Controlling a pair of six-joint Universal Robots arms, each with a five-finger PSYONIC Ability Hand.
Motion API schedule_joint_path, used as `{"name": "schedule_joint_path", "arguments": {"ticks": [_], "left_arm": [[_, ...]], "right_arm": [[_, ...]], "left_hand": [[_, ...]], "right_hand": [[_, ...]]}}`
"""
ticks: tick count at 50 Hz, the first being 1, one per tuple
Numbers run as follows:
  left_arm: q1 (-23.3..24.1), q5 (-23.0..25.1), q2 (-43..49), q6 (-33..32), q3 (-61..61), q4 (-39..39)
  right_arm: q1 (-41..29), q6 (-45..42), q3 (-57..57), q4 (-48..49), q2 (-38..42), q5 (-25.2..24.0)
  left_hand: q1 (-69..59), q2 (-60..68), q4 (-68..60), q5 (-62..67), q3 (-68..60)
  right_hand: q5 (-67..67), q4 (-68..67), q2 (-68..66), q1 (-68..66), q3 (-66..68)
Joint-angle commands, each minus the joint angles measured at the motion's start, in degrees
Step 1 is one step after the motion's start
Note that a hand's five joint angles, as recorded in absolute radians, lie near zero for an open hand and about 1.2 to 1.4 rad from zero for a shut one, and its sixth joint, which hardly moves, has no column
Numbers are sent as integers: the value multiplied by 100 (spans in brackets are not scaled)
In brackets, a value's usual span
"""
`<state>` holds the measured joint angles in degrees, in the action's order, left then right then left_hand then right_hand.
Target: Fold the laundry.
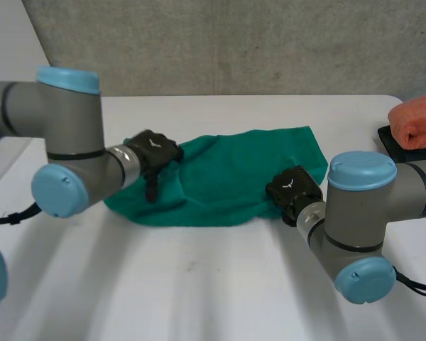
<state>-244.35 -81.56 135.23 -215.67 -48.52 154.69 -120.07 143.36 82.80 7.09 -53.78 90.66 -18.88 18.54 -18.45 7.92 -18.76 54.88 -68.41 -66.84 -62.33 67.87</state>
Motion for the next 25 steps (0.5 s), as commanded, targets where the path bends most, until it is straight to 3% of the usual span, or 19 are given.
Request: {"name": "schedule_joint_path", "arguments": {"ticks": [1,6,7,8,12,15,18,20,25], "left_arm": [[273,-333,521,-712,255,96],[326,-642,715,-1021,352,255],[326,-660,733,-1056,352,281],[326,-695,733,-1100,370,325],[318,-782,619,-1118,352,352],[300,-871,426,-1057,273,334],[239,-932,75,-942,1,299],[160,-924,-223,-829,-270,325],[-121,-739,-778,-635,-825,448]], "right_arm": [[1,8,35,-14,-27,4],[1,26,61,-23,-62,4],[1,26,70,-23,-71,-5],[1,26,79,-23,-71,-5],[10,34,61,-23,-71,-22],[19,8,35,-41,-71,-31],[45,26,-44,-154,-150,-75],[124,52,-140,-356,-281,-180],[379,26,-544,-1155,-659,-838]], "left_hand": [[244,-210,201,-149,233],[-576,610,-619,671,-588],[-1196,1230,-1239,1291,-1208],[-2884,2918,-2927,2980,-2896],[-6105,6140,-6148,6201,-6117],[-6112,6146,-6155,6208,-6124],[-6112,6146,-6155,6208,-6124],[-6112,6146,-6155,6208,-6124],[-6112,6146,-6155,6208,-6124]], "right_hand": [[1512,-1159,-1316,-1767,1213],[1512,-1159,-1316,-1767,1213],[1512,-1159,-1316,-1767,1213],[1512,-1159,-1316,-1767,1213],[1512,-1159,-1316,-1767,1213],[1512,-1159,-1316,-1767,1213],[-2013,2366,2209,1758,-2312],[-3079,3432,3275,2823,-3377],[-3116,3469,3312,2860,-3414]]}}
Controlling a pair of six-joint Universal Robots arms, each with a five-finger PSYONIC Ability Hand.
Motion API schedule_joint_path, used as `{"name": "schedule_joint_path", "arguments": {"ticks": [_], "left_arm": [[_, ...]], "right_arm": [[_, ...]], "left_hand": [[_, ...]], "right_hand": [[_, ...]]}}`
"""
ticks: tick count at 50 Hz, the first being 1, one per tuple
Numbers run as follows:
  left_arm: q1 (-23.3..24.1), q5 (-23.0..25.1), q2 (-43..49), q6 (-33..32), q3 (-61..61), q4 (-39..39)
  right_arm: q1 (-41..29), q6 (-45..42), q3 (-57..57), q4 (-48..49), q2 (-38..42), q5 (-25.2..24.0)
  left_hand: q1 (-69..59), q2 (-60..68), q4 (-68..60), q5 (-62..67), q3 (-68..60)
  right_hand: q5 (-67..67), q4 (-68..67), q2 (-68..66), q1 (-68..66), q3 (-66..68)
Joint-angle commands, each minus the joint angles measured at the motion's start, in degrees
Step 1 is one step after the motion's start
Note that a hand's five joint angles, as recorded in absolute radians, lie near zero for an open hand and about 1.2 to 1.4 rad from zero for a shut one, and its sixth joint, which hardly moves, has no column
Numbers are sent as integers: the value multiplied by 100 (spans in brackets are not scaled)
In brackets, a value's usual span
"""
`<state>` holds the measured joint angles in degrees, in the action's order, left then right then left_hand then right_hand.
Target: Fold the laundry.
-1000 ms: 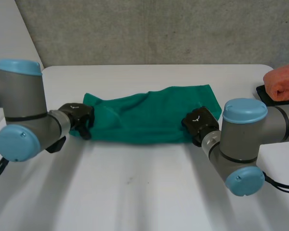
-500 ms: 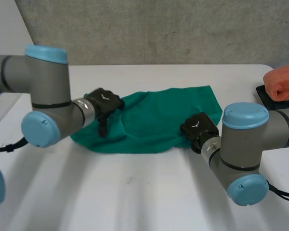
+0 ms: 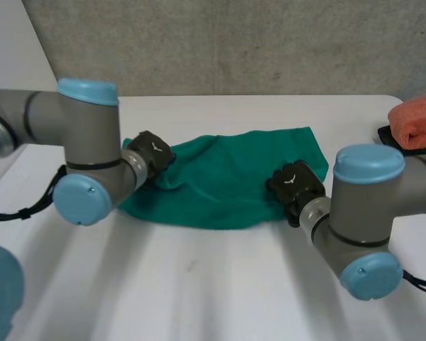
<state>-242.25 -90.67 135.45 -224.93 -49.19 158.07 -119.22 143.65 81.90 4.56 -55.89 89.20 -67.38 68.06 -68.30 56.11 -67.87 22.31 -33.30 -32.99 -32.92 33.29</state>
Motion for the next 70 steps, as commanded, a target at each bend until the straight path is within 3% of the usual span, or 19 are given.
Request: {"name": "schedule_joint_path", "arguments": {"ticks": [1,2,6,15,25,34,37,52,54,56,57,59,64,70], "left_arm": [[-383,216,-879,327,-846,136],[-488,312,-1002,397,-977,206],[-743,505,-1204,599,-1224,329],[-1069,752,-1302,915,-1409,250],[-1184,963,-1293,1127,-1435,224],[-1228,989,-1381,1109,-1567,153],[-1263,1007,-1425,1109,-1629,171],[-1342,1077,-1557,1136,-1717,153],[-1359,1077,-1574,1136,-1734,153],[-1386,1077,-1609,1153,-1752,153],[-1403,1077,-1636,1171,-1778,153],[-1430,1077,-1680,1188,-1813,153],[-1535,1121,-1890,1267,-1936,136],[-1772,1288,-2347,1373,-2244,-74]], "right_arm": [[346,-30,-552,-1061,-467,-858],[443,-117,-770,-1349,-484,-1217],[645,-669,-1324,-2000,-318,-1746],[1006,-2156,-2187,-2468,297,-1660],[1015,-2271,-2214,-2451,500,-1809],[831,-2701,-2450,-2038,789,-3082],[795,-2930,-2644,-2055,1009,-3233],[734,-3475,-3919,-2547,2310,-3119],[734,-3502,-3989,-2530,2416,-3057],[734,-3537,-4024,-2495,2434,-2987],[725,-3546,-4016,-2451,2399,-2891],[760,-3546,-3981,-2424,2320,-2750],[935,-3432,-3577,-2494,1863,-2337],[1427,-3151,-2427,-2960,572,-1977]], "left_hand": [[-1262,1194,-1170,1389,-1213],[-1262,1194,-1170,1389,-1213],[-1262,1194,-1170,1389,-1213],[-1262,1194,-1170,1389,-1213],[-1262,1194,-1170,1389,-1213],[-1262,1194,-1170,1389,-1213],[-1262,1194,-1170,1389,-1213],[-1262,1194,-1170,1389,-1213],[-1262,1194,-1170,1389,-1213],[-1262,1194,-1170,1389,-1213],[-1262,1194,-1170,1389,-1213],[-1262,1194,-1170,1389,-1213],[-1262,1194,-1170,1389,-1213],[-1262,1194,-1170,1389,-1213]], "right_hand": [[91,8,-23,-30,-7],[7,92,61,54,-90],[-10,109,78,72,-108],[-127,226,195,189,-225],[-397,496,465,459,-495],[-397,496,465,459,-495],[-397,496,465,459,-495],[-414,513,482,476,-512],[-130,229,198,191,-228],[1193,-1094,-1125,-1131,1095],[3166,-3067,-3098,-3104,3068],[4763,-4664,-4695,-4701,4665],[4769,-4670,-4701,-4708,4671],[4769,-4670,-4701,-4708,4671]]}}
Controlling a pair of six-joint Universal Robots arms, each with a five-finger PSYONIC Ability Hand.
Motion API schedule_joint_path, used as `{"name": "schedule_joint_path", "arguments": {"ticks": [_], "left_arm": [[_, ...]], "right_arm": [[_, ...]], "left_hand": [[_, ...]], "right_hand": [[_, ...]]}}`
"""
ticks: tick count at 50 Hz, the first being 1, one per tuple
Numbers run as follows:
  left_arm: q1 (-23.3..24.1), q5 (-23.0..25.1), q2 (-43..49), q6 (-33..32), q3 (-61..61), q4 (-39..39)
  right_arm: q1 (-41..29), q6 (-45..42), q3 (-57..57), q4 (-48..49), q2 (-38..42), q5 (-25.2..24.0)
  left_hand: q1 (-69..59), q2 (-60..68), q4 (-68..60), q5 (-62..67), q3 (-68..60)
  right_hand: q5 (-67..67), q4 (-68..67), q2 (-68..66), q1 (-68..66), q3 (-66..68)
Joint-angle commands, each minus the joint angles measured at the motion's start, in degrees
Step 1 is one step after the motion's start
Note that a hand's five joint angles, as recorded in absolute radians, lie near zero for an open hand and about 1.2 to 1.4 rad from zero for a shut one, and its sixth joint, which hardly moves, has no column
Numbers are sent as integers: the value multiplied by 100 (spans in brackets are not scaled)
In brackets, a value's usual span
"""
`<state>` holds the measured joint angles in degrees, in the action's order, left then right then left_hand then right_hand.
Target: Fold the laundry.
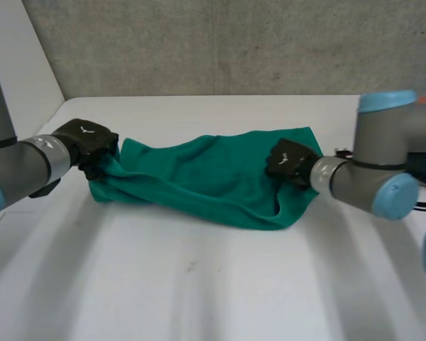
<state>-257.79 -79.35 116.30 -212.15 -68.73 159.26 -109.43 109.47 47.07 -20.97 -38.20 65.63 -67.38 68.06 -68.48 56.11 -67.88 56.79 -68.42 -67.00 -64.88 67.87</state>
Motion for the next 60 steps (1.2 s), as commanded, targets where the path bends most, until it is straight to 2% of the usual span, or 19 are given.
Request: {"name": "schedule_joint_path", "arguments": {"ticks": [1,6,8,11,14,16,18,20,22,27,32,38,45,49,53,56,60], "left_arm": [[-262,183,-502,95,-343,-254],[-570,367,-906,77,-703,-764],[-710,587,-1134,16,-992,-1184],[-807,684,-1232,-151,-1212,-1563],[-886,693,-1276,-607,-1529,-2038],[-930,649,-1250,-1036,-1739,-2292],[-948,614,-1206,-1319,-1819,-2373],[-940,561,-1040,-1591,-1767,-2269],[-887,544,-855,-1593,-1653,-2128],[-483,307,-136,-971,-777,-1671],[-307,87,481,-460,253,-1433],[-70,-80,1342,50,1773,-1160],[141,-861,2177,218,2942,-1213],[220,-1204,2484,200,3356,-1126],[291,-1337,2678,104,3768,-819],[317,-1302,2688,95,4050,-572],[300,-1066,2224,453,4621,427]], "right_arm": [[535,320,1268,-504,-1416,441],[922,452,2200,-1084,-2419,617],[1159,251,2770,-1723,-2858,670],[1318,-48,3053,-2252,-3000,775],[1555,-409,3300,-2982,-3053,1144],[1617,-392,3388,-3220,-3018,1450],[1609,-304,3397,-3133,-2957,1549],[1530,-182,3336,-2827,-2825,1654],[1468,-111,3257,-2580,-2720,1742],[1188,415,2915,-1825,-2272,1997],[932,1005,2554,-1183,-1999,2041],[589,1550,1983,56,-1612,2296],[343,1613,1552,1321,-1068,2814],[290,1525,1385,1726,-883,2894],[220,1516,1192,2112,-777,2859],[167,1577,954,2500,-768,2859],[115,1779,348,3448,-934,2964]], "left_hand": [[-1262,1194,-1152,1389,-1212],[-1262,1194,-1152,1389,-1212],[-1262,1194,-1152,1389,-1212],[-1262,1194,-1152,1389,-1212],[-1262,1194,-1152,1389,-1212],[-1262,1194,-1152,1389,-1212],[-1262,1194,-1152,1389,-1212],[-1262,1194,-1152,1389,-1212],[-1262,1194,-1152,1389,-1212],[-1262,1194,-1152,1389,-1212],[-1262,1194,-1152,1389,-1212],[-1262,1194,-1152,1389,-1212],[-1262,1194,-1152,1389,-1212],[-1262,1194,-1152,1389,-1212],[-1262,1194,-1152,1389,-1212],[-1262,1194,-1152,1389,-1212],[-1262,1194,-1152,1389,-1212]], "right_hand": [[1321,-1158,-1300,-1512,1213],[1321,-1158,-1300,-1512,1213],[1321,-1158,-1300,-1512,1213],[1321,-1158,-1300,-1512,1213],[1321,-1158,-1300,-1512,1213],[1321,-1158,-1300,-1512,1213],[1321,-1158,-1300,-1512,1213],[1321,-1158,-1300,-1512,1213],[1321,-1158,-1300,-1512,1213],[1321,-1158,-1300,-1512,1213],[1321,-1158,-1300,-1512,1213],[1321,-1158,-1300,-1512,1213],[1321,-1158,-1300,-1512,1213],[1321,-1158,-1300,-1512,1213],[1321,-1158,-1300,-1512,1213],[1321,-1158,-1300,-1512,1213],[1321,-1158,-1300,-1512,1213]]}}
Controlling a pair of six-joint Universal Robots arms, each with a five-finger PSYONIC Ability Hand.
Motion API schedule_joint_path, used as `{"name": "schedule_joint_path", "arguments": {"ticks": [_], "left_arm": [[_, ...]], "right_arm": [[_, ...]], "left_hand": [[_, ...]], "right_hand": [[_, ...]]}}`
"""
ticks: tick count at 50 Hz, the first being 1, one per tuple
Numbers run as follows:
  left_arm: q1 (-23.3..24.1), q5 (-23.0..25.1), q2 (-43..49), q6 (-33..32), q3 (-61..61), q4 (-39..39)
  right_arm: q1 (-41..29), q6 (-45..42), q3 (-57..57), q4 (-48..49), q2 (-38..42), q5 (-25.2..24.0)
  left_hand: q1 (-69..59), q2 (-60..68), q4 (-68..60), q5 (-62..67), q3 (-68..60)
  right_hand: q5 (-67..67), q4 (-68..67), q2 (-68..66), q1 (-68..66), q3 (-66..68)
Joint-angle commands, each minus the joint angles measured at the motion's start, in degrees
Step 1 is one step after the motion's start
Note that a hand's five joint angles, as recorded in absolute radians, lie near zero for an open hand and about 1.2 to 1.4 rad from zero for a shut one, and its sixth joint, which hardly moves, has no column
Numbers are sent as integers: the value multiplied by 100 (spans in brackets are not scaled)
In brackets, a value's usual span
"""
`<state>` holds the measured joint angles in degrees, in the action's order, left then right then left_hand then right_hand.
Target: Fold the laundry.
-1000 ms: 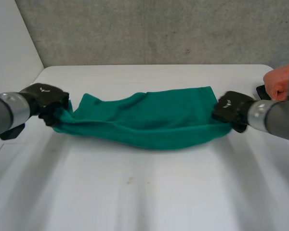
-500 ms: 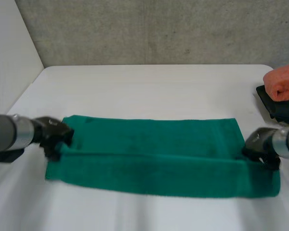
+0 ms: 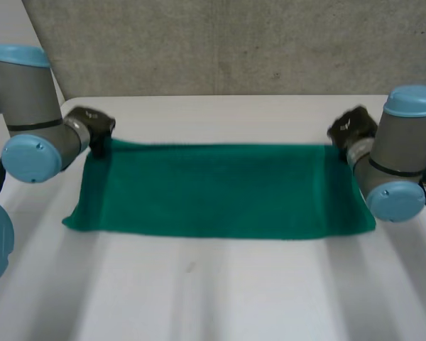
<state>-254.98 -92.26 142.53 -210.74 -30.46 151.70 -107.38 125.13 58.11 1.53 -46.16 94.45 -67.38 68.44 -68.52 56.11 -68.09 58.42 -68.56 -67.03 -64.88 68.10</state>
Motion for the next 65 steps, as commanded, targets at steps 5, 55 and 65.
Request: {"name": "schedule_joint_path", "arguments": {"ticks": [5,55,65], "left_arm": [[-17,454,-1384,1253,718,2626],[-773,788,-2782,-801,-5460,502],[-632,1008,-2634,-1506,-5410,553]], "right_arm": [[-196,678,-1337,2210,-841,460],[841,-1139,2679,-3026,-2159,-647],[613,-737,2838,-2466,-2249,-788]], "left_hand": [[-1262,1156,-1148,1389,-1191],[-1262,1156,-1148,1389,-1191],[-1262,1156,-1148,1389,-1191]], "right_hand": [[1158,-1144,-1297,-1512,1190],[1158,-1144,-1297,-1512,1190],[1158,-1144,-1297,-1512,1190]]}}
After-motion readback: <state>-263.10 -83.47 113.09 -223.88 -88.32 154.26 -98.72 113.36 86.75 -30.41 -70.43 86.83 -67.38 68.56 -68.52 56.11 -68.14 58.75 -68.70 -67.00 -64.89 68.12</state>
